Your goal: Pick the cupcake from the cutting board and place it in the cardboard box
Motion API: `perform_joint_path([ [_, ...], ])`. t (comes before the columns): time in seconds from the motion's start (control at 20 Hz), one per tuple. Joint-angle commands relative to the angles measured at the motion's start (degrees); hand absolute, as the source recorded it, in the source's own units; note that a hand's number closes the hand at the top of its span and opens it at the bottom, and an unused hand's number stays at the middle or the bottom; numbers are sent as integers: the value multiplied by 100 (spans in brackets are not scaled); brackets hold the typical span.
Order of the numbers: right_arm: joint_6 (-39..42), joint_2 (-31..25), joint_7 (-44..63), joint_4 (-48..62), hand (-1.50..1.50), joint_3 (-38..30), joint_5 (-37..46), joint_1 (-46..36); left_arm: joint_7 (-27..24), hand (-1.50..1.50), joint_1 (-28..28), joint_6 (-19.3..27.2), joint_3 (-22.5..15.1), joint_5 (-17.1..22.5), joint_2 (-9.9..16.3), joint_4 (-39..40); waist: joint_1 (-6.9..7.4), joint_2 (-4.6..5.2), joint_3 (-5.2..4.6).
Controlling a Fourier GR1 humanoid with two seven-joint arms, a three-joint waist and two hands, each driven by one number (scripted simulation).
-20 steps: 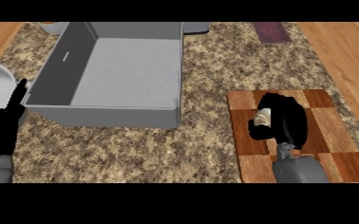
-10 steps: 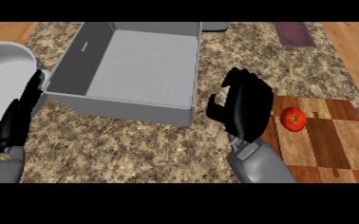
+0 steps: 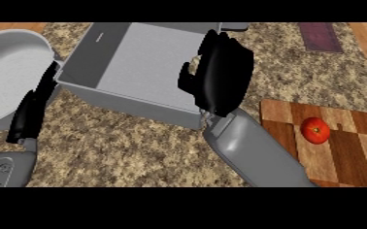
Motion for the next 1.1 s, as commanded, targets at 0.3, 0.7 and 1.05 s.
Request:
perform_joint_path([
  [0.3,-1098,68,1159,1579,150,-883,-872,-1342,-55,0,-119,-37,-86,-74,-71,263,210,139,-14],
  [0.7,-1788,68,564,3221,150,-1587,-1186,-1858,126,0,-314,-49,-60,-71,-65,231,259,187,-7],
  [1.05,-2509,68,445,3984,-150,-2401,-1606,-1930,58,0,-264,60,-176,-186,-178,130,372,231,5],
])
